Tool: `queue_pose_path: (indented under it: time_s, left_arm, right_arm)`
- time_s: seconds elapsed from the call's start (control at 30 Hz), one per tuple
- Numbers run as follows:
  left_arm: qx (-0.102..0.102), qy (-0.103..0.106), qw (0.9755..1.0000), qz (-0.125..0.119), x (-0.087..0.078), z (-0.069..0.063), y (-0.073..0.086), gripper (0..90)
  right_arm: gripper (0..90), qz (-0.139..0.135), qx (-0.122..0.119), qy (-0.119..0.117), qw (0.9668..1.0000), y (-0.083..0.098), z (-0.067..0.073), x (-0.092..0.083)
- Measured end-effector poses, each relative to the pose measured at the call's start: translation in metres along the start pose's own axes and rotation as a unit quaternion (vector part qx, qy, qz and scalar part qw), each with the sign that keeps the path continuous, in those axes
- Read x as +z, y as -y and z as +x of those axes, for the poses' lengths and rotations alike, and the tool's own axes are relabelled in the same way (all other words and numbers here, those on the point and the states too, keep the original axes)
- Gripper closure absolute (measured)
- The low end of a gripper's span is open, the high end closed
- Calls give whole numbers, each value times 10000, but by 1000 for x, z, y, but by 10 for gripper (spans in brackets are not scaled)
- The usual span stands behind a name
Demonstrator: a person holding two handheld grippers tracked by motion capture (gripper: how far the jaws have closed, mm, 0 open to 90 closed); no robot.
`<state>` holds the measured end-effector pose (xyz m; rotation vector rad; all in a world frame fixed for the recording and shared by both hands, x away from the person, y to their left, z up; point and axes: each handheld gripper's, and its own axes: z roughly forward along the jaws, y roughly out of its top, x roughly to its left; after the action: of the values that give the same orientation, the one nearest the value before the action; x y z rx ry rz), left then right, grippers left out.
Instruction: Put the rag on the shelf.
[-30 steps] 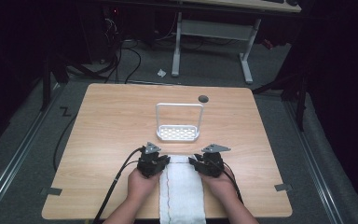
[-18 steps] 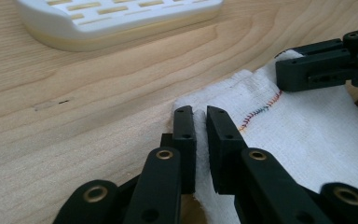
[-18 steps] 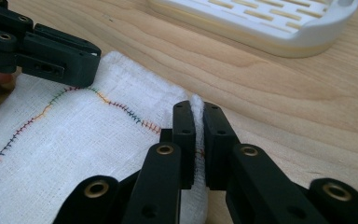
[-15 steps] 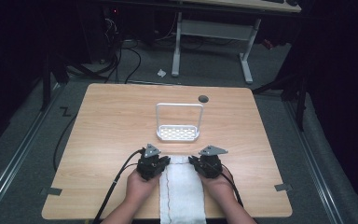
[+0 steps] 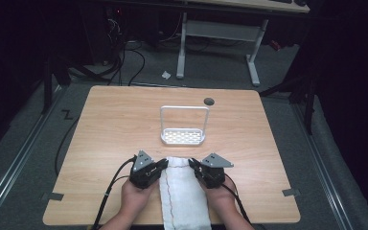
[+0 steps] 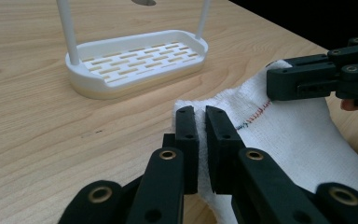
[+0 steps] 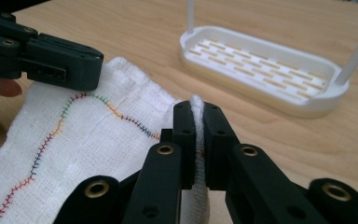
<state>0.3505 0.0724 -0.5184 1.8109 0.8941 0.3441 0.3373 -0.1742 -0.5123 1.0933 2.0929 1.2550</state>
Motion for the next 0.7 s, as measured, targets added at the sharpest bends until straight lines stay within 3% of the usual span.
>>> queue_pose_path:
  time_s: [0.13,0.33,0.4,0.7]
  left_arm:
    - [-12,-54,9999,-125,-2,-2,-6,843]
    - [18,-62,9998,-206,0,0,-20,843]
    - [14,-89,9995,-294,0,-1,-25,843]
    - [67,-244,9969,-744,-10,-2,-51,843]
  right_arm:
    - [857,-103,14,14,9999,-5,-1,-3]
    - [858,-101,-158,152,9997,-11,-6,-3]
    - [858,-189,-93,166,9996,-16,-9,-4]
    - [857,-778,-195,286,9964,-44,-12,-16]
